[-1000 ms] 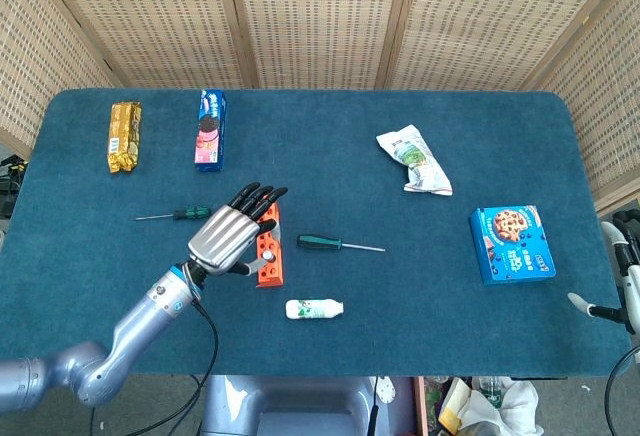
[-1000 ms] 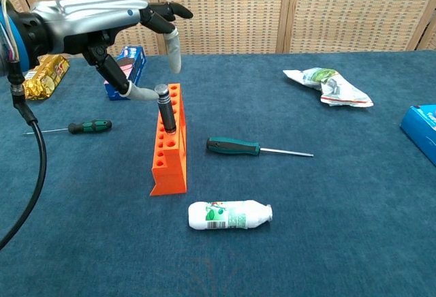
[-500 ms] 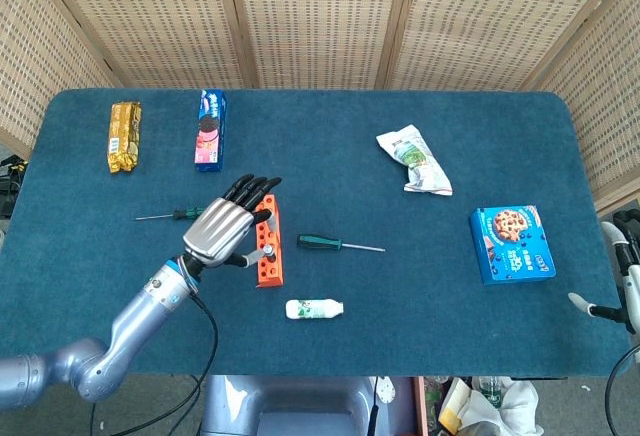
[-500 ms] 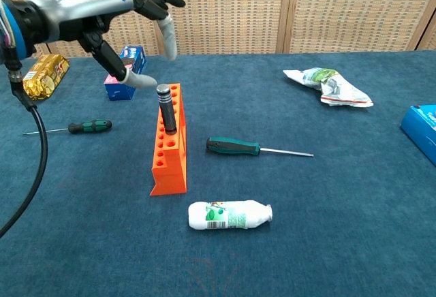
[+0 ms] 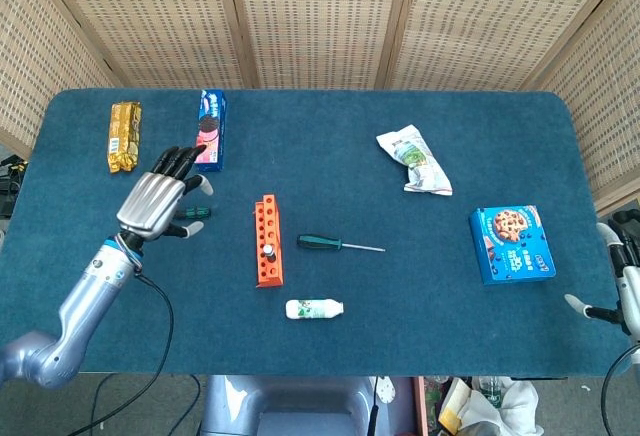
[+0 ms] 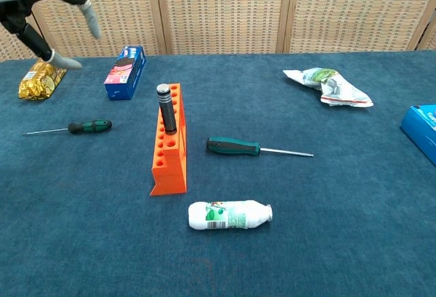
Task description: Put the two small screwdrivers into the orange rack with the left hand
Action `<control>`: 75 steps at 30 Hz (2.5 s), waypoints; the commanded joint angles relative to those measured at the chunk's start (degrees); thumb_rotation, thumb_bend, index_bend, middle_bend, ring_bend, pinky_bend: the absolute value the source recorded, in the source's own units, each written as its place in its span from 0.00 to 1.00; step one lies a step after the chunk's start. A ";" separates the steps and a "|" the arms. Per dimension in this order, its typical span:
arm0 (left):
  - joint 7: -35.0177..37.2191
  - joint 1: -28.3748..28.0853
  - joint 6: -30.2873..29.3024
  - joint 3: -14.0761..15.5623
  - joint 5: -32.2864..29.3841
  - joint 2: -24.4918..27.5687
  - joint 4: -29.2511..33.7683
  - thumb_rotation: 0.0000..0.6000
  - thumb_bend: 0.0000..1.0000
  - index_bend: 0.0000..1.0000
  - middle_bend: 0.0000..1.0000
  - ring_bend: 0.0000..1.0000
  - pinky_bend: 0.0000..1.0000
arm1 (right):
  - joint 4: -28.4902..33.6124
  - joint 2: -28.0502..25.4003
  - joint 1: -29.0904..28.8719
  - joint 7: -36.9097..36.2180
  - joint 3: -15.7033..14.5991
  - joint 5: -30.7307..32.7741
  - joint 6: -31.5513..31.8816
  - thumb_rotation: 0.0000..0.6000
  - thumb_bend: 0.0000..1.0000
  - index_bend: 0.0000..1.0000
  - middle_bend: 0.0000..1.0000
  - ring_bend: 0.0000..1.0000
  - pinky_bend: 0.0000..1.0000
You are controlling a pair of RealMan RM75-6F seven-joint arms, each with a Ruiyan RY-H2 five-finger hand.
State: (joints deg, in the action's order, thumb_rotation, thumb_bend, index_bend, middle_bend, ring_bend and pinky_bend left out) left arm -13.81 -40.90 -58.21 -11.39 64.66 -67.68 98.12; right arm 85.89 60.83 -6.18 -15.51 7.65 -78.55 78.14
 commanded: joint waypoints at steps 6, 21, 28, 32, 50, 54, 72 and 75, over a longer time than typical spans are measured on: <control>3.74 -0.19 4.16 1.25 -5.16 -10.35 -18.24 1.00 0.19 0.40 0.00 0.00 0.00 | -0.23 0.61 -0.47 1.72 0.12 0.87 -0.87 1.00 0.00 0.00 0.00 0.00 0.00; 3.08 -3.67 13.92 -0.58 -14.08 -21.27 -34.88 1.00 0.21 0.43 0.00 0.00 0.00 | -0.63 0.77 -1.11 1.88 0.39 2.32 -2.81 1.00 0.00 0.00 0.00 0.00 0.00; 1.80 -5.26 16.30 -1.34 -16.32 -23.89 -39.02 1.00 0.23 0.44 0.00 0.00 0.00 | -0.66 0.88 -1.25 2.62 0.39 2.61 -3.08 1.00 0.00 0.00 0.00 0.00 0.00; 1.11 -5.57 17.43 -1.08 -16.97 -24.75 -40.48 1.00 0.24 0.45 0.00 0.00 0.00 | -0.55 0.91 -1.21 3.08 0.48 2.60 -2.74 1.00 0.00 0.00 0.00 0.00 0.00; 2.16 -6.59 20.83 -1.75 -17.76 -27.71 -45.16 1.00 0.26 0.46 0.00 0.00 0.00 | -0.18 0.82 -0.93 3.59 0.39 2.14 -1.88 1.00 0.00 0.00 0.00 0.00 0.00; 2.05 -7.20 21.55 -1.87 -17.77 -28.72 -46.43 1.00 0.26 0.46 0.00 0.00 0.00 | -0.28 0.90 -0.96 3.77 0.47 2.40 -1.97 1.00 0.00 0.00 0.00 0.00 0.00; -0.85 -7.45 21.72 -1.85 -20.21 -29.30 -47.42 1.00 0.30 0.48 0.00 0.00 0.00 | -0.64 0.82 -1.06 2.99 0.69 2.92 -2.55 1.00 0.00 0.00 0.00 0.00 0.00; -1.30 -7.32 21.90 -1.79 -20.87 -29.08 -47.20 1.00 0.30 0.48 0.00 0.00 0.00 | -0.66 0.80 -1.10 2.90 0.65 2.93 -2.73 1.00 0.00 0.00 0.00 0.00 0.00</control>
State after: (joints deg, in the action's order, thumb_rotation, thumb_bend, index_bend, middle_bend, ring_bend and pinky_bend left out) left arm -15.03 -48.27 -36.35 -13.21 43.87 -96.81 50.85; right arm 85.23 61.63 -7.27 -12.61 8.31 -75.62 75.42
